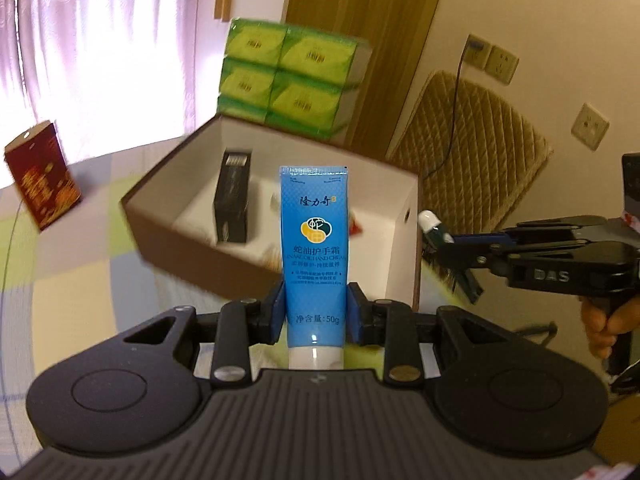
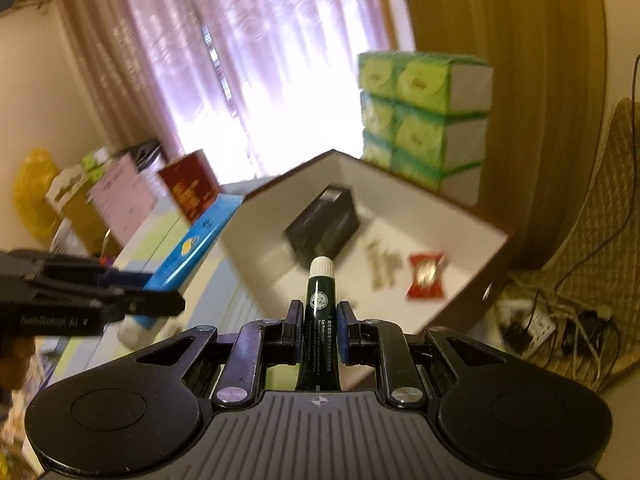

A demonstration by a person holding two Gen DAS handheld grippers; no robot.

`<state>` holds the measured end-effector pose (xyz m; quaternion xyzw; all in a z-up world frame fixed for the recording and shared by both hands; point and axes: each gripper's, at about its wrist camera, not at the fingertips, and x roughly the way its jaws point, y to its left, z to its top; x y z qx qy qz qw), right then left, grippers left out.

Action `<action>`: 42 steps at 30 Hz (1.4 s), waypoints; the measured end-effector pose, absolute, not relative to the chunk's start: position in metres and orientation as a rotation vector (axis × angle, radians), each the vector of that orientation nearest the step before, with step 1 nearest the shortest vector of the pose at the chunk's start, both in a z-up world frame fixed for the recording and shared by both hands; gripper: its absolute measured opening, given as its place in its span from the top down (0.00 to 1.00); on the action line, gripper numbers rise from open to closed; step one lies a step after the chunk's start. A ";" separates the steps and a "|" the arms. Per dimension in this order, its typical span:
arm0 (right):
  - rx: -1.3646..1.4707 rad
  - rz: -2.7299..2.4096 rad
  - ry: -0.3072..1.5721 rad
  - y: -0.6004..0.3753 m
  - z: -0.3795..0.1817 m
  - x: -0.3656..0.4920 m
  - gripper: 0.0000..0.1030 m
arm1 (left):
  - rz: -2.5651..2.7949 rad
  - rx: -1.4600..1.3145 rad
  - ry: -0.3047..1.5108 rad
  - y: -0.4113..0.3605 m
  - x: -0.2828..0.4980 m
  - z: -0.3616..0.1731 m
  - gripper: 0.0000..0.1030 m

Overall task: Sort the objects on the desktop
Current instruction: 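Lift both tubes and carry them toward the brown box, then open both tools to drop the blue tube and green tube into the box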

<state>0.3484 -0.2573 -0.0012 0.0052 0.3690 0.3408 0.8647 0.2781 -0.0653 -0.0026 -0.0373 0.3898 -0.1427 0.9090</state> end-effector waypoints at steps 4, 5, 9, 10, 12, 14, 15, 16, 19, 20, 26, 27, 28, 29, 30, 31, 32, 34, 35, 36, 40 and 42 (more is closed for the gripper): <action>0.035 0.676 0.802 -0.253 -0.004 0.394 0.86 | -0.299 -0.120 0.821 -0.076 0.323 -0.002 0.74; 0.034 0.667 0.811 -0.252 -0.005 0.403 0.86 | -0.297 -0.127 0.831 -0.079 0.335 -0.003 0.74; 0.032 0.636 0.855 -0.250 -0.019 0.433 0.86 | -0.278 -0.132 0.877 -0.090 0.375 -0.016 0.74; 0.023 0.626 0.865 -0.248 -0.024 0.439 0.86 | -0.273 -0.137 0.890 -0.090 0.383 -0.021 0.74; 0.005 0.614 0.888 -0.245 -0.034 0.449 0.86 | -0.264 -0.143 0.915 -0.092 0.400 -0.029 0.74; -0.012 0.603 0.909 -0.244 -0.044 0.458 0.86 | -0.246 -0.149 0.938 -0.093 0.418 -0.039 0.74; -0.022 0.600 0.919 -0.243 -0.049 0.462 0.86 | -0.237 -0.153 0.951 -0.093 0.426 -0.044 0.74; -0.031 0.596 0.928 -0.243 -0.053 0.467 0.86 | -0.229 -0.156 0.962 -0.093 0.433 -0.048 0.74; -0.068 0.591 0.948 -0.240 -0.062 0.477 0.86 | -0.201 -0.162 1.002 -0.094 0.450 -0.062 0.74; -0.080 0.591 0.953 -0.239 -0.065 0.481 0.86 | -0.191 -0.162 1.013 -0.094 0.454 -0.066 0.74; -0.138 0.600 0.979 -0.232 -0.078 0.499 0.86 | -0.144 -0.150 1.065 -0.096 0.475 -0.089 0.74; -0.149 0.600 0.981 -0.231 -0.080 0.502 0.86 | -0.137 -0.147 1.074 -0.097 0.478 -0.093 0.74; -0.160 0.598 0.980 -0.230 -0.081 0.503 0.86 | -0.128 -0.144 1.081 -0.098 0.481 -0.097 0.74; -0.171 0.598 0.980 -0.229 -0.083 0.505 0.86 | -0.121 -0.139 1.087 -0.098 0.483 -0.100 0.74; -0.182 0.598 0.981 -0.229 -0.084 0.506 0.86 | -0.115 -0.134 1.090 -0.099 0.486 -0.103 0.74; -0.193 0.598 0.980 -0.228 -0.085 0.507 0.86 | -0.109 -0.129 1.095 -0.100 0.488 -0.106 0.74; -0.204 0.596 0.980 -0.228 -0.087 0.508 0.86 | -0.104 -0.123 1.099 -0.101 0.491 -0.109 0.74; -0.223 0.593 0.979 -0.227 -0.090 0.511 0.86 | -0.093 -0.110 1.111 -0.102 0.495 -0.116 0.74; -0.230 0.590 0.978 -0.227 -0.091 0.511 0.86 | -0.087 -0.104 1.116 -0.102 0.497 -0.119 0.74; -0.235 0.589 0.978 -0.228 -0.091 0.512 0.86 | -0.058 -0.098 1.122 -0.103 0.498 -0.122 0.74; -0.254 0.586 0.980 -0.227 -0.094 0.515 0.86 | -0.037 -0.077 1.131 -0.101 0.503 -0.128 0.73; -0.264 0.583 0.981 -0.227 -0.096 0.516 0.86 | -0.049 -0.072 1.129 -0.102 0.503 -0.128 0.73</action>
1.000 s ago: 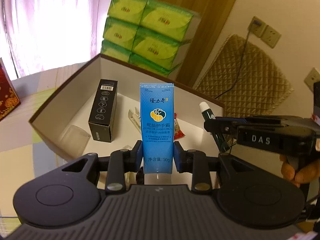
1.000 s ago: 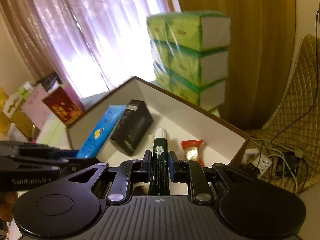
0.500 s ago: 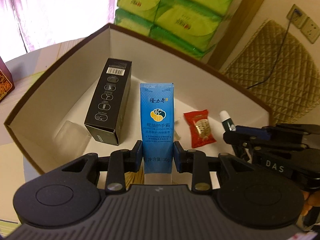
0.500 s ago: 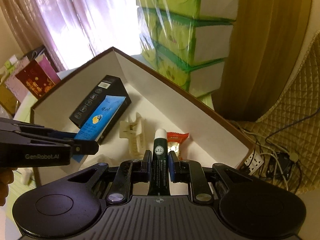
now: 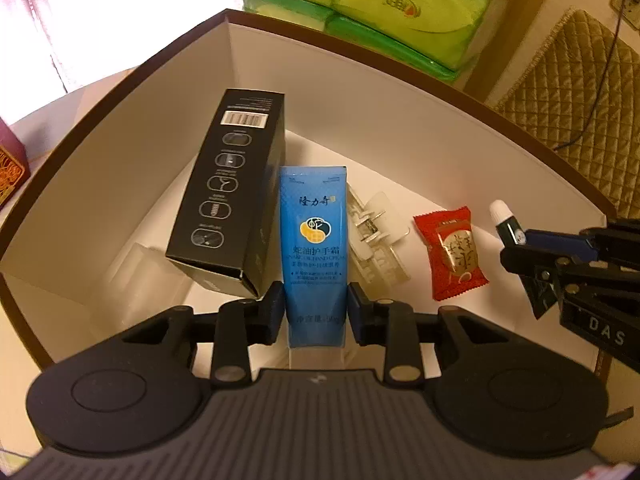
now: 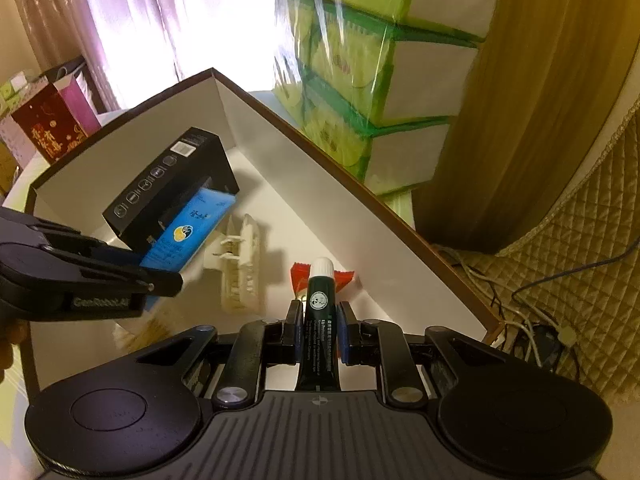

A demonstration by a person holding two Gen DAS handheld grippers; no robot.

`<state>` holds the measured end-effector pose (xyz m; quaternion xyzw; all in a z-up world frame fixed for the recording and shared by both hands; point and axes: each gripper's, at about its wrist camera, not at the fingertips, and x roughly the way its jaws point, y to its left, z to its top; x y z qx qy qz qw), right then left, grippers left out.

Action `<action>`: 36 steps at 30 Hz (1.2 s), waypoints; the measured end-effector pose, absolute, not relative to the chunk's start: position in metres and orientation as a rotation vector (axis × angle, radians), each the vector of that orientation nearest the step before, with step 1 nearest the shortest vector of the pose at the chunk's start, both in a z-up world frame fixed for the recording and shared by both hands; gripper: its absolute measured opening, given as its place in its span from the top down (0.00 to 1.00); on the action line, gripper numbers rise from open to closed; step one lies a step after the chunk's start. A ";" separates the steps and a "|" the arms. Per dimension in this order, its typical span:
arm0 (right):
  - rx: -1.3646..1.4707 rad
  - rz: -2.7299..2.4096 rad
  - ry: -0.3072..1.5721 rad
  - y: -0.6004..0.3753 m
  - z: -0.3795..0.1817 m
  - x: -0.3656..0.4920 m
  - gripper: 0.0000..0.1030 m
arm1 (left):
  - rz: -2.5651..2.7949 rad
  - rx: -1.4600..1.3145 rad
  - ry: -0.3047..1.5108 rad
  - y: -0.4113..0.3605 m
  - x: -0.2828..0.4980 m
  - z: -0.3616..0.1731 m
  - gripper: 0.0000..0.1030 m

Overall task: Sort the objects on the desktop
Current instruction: 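Open both tools to drop the blue tube and green tube into the box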

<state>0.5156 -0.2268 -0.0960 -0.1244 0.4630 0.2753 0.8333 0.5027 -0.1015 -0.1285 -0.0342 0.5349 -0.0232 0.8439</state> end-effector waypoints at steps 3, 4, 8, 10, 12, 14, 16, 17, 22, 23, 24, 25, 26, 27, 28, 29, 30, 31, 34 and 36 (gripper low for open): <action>-0.275 0.582 0.982 -0.226 -0.097 0.516 0.86 | -0.062 -0.056 1.109 -0.103 0.500 -0.124 0.63; -0.278 0.580 0.982 -0.226 -0.097 0.516 0.86 | -0.060 -0.051 1.101 -0.103 0.499 -0.121 0.57; -0.292 0.580 0.982 -0.226 -0.097 0.515 0.86 | -0.067 -0.031 1.082 -0.103 0.496 -0.114 0.53; -0.305 0.576 0.978 -0.225 -0.097 0.514 0.86 | -0.071 -0.031 1.078 -0.102 0.494 -0.111 0.52; -0.328 0.571 0.967 -0.224 -0.097 0.512 0.86 | -0.076 -0.030 1.075 -0.100 0.492 -0.109 0.52; -0.341 0.571 0.960 -0.223 -0.096 0.510 0.86 | -0.080 -0.031 1.075 -0.100 0.491 -0.107 0.50; -0.348 0.580 0.957 -0.223 -0.094 0.507 0.85 | -0.089 -0.032 1.073 -0.099 0.488 -0.105 0.46; -0.351 0.585 0.958 -0.223 -0.093 0.506 0.81 | -0.092 -0.030 1.072 -0.098 0.487 -0.104 0.44; -0.367 0.594 0.899 -0.225 -0.084 0.489 0.34 | -0.085 0.014 1.038 -0.097 0.477 -0.094 0.30; -0.368 0.595 0.894 -0.225 -0.082 0.485 0.27 | -0.088 0.016 1.034 -0.096 0.476 -0.092 0.29; -0.366 0.592 0.888 -0.226 -0.081 0.482 0.19 | -0.091 0.015 1.029 -0.095 0.474 -0.089 0.27; -0.365 0.589 0.881 -0.226 -0.080 0.478 0.16 | -0.093 0.013 1.024 -0.094 0.472 -0.087 0.27; -0.366 0.590 0.876 -0.227 -0.079 0.475 0.14 | -0.094 0.013 1.019 -0.093 0.470 -0.084 0.26; -0.367 0.596 0.872 -0.227 -0.078 0.472 0.12 | -0.094 0.014 1.013 -0.093 0.467 -0.082 0.22; -0.368 0.603 0.868 -0.226 -0.078 0.469 0.11 | -0.094 0.017 1.008 -0.092 0.465 -0.080 0.18; -0.371 0.607 0.865 -0.226 -0.077 0.465 0.09 | -0.094 0.022 1.001 -0.093 0.463 -0.077 0.18; -0.374 0.607 0.860 -0.226 -0.077 0.463 0.06 | -0.097 0.027 0.995 -0.093 0.461 -0.075 0.17; -0.376 0.609 0.857 -0.226 -0.076 0.460 0.05 | -0.100 0.029 0.990 -0.093 0.458 -0.073 0.16; -0.372 0.613 0.847 -0.227 -0.072 0.451 0.02 | -0.109 0.024 0.972 -0.091 0.449 -0.066 0.15; -0.357 0.618 0.843 -0.230 -0.068 0.444 0.02 | -0.113 0.015 0.960 -0.089 0.443 -0.060 0.13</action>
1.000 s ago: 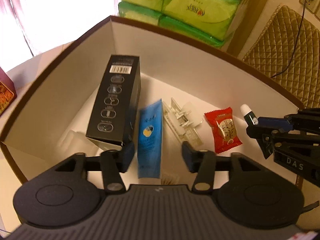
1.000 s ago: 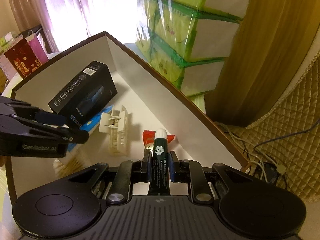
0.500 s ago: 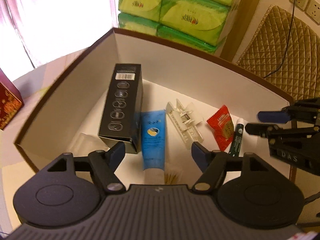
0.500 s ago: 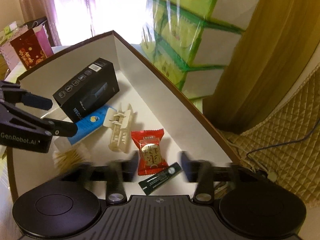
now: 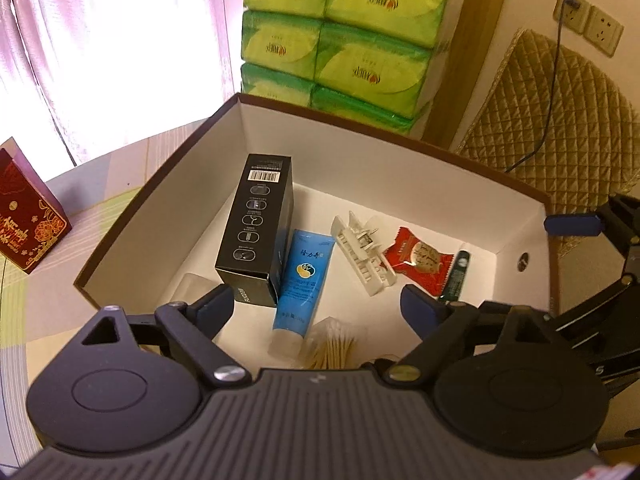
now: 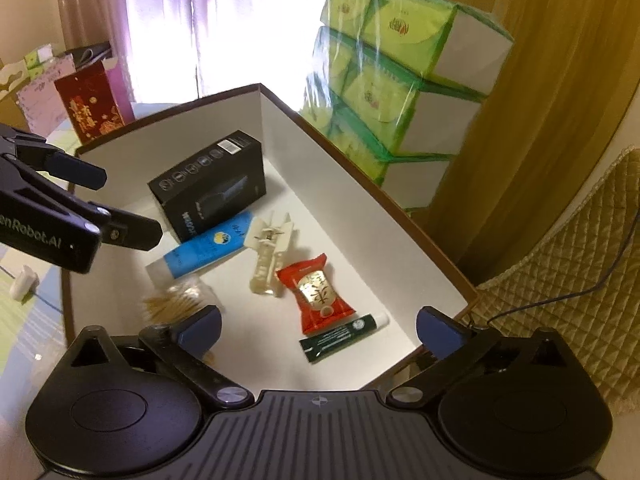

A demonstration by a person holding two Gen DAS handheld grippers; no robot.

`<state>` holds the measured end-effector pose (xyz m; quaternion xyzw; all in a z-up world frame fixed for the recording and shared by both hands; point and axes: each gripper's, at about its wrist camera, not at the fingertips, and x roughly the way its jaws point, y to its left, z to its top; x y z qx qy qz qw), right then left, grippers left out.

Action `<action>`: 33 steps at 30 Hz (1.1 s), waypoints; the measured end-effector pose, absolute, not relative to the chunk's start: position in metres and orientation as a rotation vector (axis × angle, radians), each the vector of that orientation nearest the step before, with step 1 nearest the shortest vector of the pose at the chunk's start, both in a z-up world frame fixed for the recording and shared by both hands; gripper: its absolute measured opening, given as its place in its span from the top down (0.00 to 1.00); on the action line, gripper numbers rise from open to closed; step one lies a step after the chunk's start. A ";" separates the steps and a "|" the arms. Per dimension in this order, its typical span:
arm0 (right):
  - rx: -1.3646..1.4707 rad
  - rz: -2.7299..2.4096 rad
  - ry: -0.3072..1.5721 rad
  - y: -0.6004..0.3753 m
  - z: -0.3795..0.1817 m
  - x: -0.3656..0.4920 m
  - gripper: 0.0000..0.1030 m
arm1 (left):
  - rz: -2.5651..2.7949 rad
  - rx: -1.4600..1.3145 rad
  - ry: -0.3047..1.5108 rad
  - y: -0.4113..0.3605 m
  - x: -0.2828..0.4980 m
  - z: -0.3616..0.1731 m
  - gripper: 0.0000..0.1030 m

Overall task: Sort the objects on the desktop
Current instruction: 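Open both tools to drop the blue tube and green tube into the box, then withdraw both tools from the box toward the pill bottle and floss box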

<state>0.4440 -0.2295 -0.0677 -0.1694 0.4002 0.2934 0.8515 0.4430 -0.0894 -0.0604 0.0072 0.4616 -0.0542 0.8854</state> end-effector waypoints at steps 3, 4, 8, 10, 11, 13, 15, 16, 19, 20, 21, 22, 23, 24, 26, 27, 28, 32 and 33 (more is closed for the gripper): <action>-0.331 0.625 0.834 -0.233 -0.062 0.433 0.02 | -0.123 -0.005 0.937 -0.086 0.432 -0.051 0.12; -0.322 0.625 0.831 -0.234 -0.059 0.430 0.02 | -0.124 -0.012 0.932 -0.084 0.427 -0.048 0.12; -0.287 0.620 0.825 -0.238 -0.052 0.416 0.02 | -0.111 -0.024 0.920 -0.077 0.410 -0.041 0.08; -0.267 0.614 0.824 -0.240 -0.049 0.410 0.02 | -0.096 -0.021 0.916 -0.074 0.402 -0.037 0.08; -0.256 0.612 0.825 -0.241 -0.048 0.407 0.02 | -0.091 -0.018 0.913 -0.073 0.398 -0.035 0.08; -0.235 0.613 0.822 -0.243 -0.044 0.400 0.02 | -0.082 -0.015 0.905 -0.071 0.390 -0.031 0.08; -0.224 0.612 0.815 -0.244 -0.040 0.393 0.02 | -0.069 -0.020 0.894 -0.069 0.383 -0.027 0.08; -0.218 0.612 0.813 -0.245 -0.038 0.389 0.02 | -0.062 -0.024 0.887 -0.068 0.378 -0.025 0.08; -0.197 0.613 0.802 -0.248 -0.032 0.377 0.02 | -0.058 -0.038 0.873 -0.064 0.365 -0.019 0.08; -0.190 0.613 0.800 -0.248 -0.030 0.372 0.02 | -0.055 -0.041 0.869 -0.063 0.361 -0.018 0.08; -0.183 0.612 0.799 -0.249 -0.028 0.368 0.02 | -0.052 -0.042 0.864 -0.062 0.356 -0.016 0.08; -0.176 0.611 0.796 -0.250 -0.026 0.364 0.02 | -0.048 -0.043 0.859 -0.061 0.351 -0.015 0.08; -0.169 0.611 0.792 -0.250 -0.024 0.359 0.02 | -0.046 -0.045 0.857 -0.060 0.346 -0.013 0.08; -0.163 0.611 0.790 -0.250 -0.022 0.354 0.02 | -0.044 -0.048 0.855 -0.059 0.341 -0.012 0.08; -0.153 0.610 0.786 -0.251 -0.020 0.345 0.02 | -0.041 -0.057 0.850 -0.057 0.330 -0.009 0.08; -0.149 0.609 0.786 -0.251 -0.019 0.341 0.02 | -0.038 -0.060 0.847 -0.055 0.325 -0.008 0.08; -0.146 0.609 0.785 -0.251 -0.018 0.336 0.02 | -0.035 -0.063 0.847 -0.054 0.320 -0.007 0.08; -0.139 0.616 0.784 -0.250 -0.014 0.315 0.02 | -0.021 -0.076 0.847 -0.051 0.296 -0.003 0.08; -0.137 0.621 0.783 -0.250 -0.013 0.310 0.02 | -0.016 -0.079 0.849 -0.050 0.290 -0.002 0.08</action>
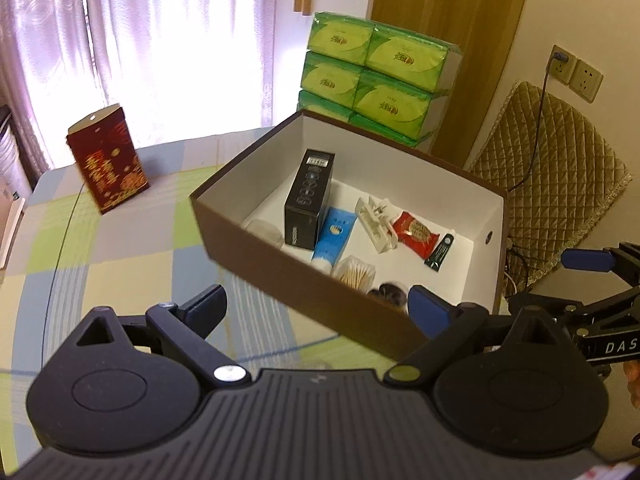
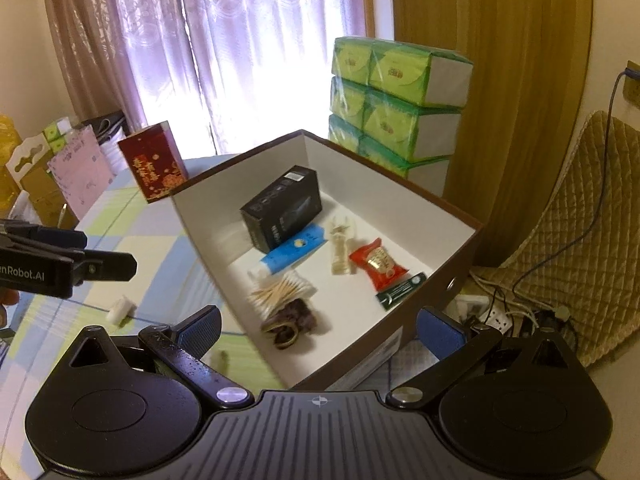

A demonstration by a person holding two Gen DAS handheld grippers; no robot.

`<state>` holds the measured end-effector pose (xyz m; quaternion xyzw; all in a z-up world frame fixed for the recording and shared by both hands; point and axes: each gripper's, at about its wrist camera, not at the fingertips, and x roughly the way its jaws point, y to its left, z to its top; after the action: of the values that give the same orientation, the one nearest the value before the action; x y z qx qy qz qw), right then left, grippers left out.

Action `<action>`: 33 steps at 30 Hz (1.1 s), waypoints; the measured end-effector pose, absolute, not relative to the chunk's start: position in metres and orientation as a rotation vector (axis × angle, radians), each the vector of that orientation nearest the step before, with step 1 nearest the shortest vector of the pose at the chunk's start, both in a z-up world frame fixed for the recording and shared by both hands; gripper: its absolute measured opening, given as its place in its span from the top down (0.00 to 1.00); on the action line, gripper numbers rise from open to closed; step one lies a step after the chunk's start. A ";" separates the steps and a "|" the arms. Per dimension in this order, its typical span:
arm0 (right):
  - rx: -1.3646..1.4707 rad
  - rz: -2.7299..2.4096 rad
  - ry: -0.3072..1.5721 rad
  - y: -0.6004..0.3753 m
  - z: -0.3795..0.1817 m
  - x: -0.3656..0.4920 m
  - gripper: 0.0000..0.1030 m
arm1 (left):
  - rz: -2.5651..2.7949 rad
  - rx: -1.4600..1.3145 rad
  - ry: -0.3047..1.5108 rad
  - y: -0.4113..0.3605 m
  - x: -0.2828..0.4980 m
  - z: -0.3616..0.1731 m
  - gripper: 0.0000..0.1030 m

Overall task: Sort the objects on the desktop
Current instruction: 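Withdraw both tools from the box toward the pill bottle and floss box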

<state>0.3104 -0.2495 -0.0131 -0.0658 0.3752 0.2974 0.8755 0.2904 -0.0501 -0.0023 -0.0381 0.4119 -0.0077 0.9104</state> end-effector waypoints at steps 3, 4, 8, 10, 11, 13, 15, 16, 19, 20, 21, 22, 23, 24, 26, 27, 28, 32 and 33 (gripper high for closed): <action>-0.136 0.634 0.775 -0.248 -0.010 0.294 0.02 | -0.008 -0.086 0.858 -0.048 0.274 -0.001 0.08; -0.135 0.637 0.775 -0.248 -0.010 0.289 0.02 | -0.007 -0.089 0.860 -0.047 0.268 -0.001 0.08; -0.121 0.654 0.783 -0.246 -0.010 0.271 0.02 | -0.009 -0.102 0.862 -0.043 0.246 0.002 0.08; -0.122 0.659 0.787 -0.244 -0.011 0.262 0.02 | -0.010 -0.110 0.860 -0.041 0.236 0.003 0.08; -0.124 0.663 0.791 -0.243 -0.012 0.257 0.02 | -0.010 -0.113 0.861 -0.040 0.230 0.003 0.08; -0.126 0.672 0.795 -0.240 -0.013 0.250 0.02 | -0.008 -0.118 0.863 -0.037 0.222 0.003 0.08; -0.125 0.675 0.806 -0.239 -0.016 0.244 0.02 | 0.000 -0.119 0.865 -0.034 0.213 0.002 0.08; -0.124 0.676 0.813 -0.238 -0.018 0.241 0.02 | 0.005 -0.120 0.867 -0.032 0.208 0.001 0.08; -0.124 0.677 0.833 -0.236 -0.023 0.235 0.02 | 0.019 -0.126 0.880 -0.027 0.195 -0.003 0.08; -0.127 0.677 0.838 -0.235 -0.025 0.234 0.02 | 0.024 -0.128 0.886 -0.026 0.192 -0.005 0.08; -0.130 0.676 0.844 -0.234 -0.027 0.233 0.02 | 0.030 -0.131 0.893 -0.024 0.189 -0.007 0.08; -0.133 0.677 0.851 -0.233 -0.029 0.231 0.02 | 0.036 -0.133 0.901 -0.022 0.185 -0.010 0.08; -0.134 0.679 0.859 -0.232 -0.031 0.230 0.02 | 0.041 -0.134 0.908 -0.021 0.182 -0.013 0.08; -0.135 0.679 0.867 -0.230 -0.034 0.229 0.02 | 0.046 -0.135 0.915 -0.020 0.180 -0.015 0.08; -0.139 0.682 0.885 -0.228 -0.039 0.226 0.02 | 0.052 -0.136 0.928 -0.017 0.176 -0.020 0.08; -0.142 0.683 0.895 -0.226 -0.042 0.225 0.02 | 0.054 -0.132 0.934 -0.017 0.174 -0.022 0.08; -0.145 0.682 0.905 -0.224 -0.046 0.223 0.02 | 0.058 -0.123 0.935 -0.017 0.172 -0.025 0.08; -0.166 0.683 0.944 -0.216 -0.058 0.217 0.02 | 0.073 -0.105 0.959 -0.016 0.168 -0.033 0.08; -0.172 0.682 0.952 -0.214 -0.061 0.216 0.02 | 0.071 -0.107 0.964 -0.015 0.167 -0.035 0.08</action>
<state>0.2160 -0.2145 -0.0612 -0.0812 0.4486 0.3213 0.8300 0.1675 -0.0150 -0.0348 -0.0515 0.4632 0.0343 0.8841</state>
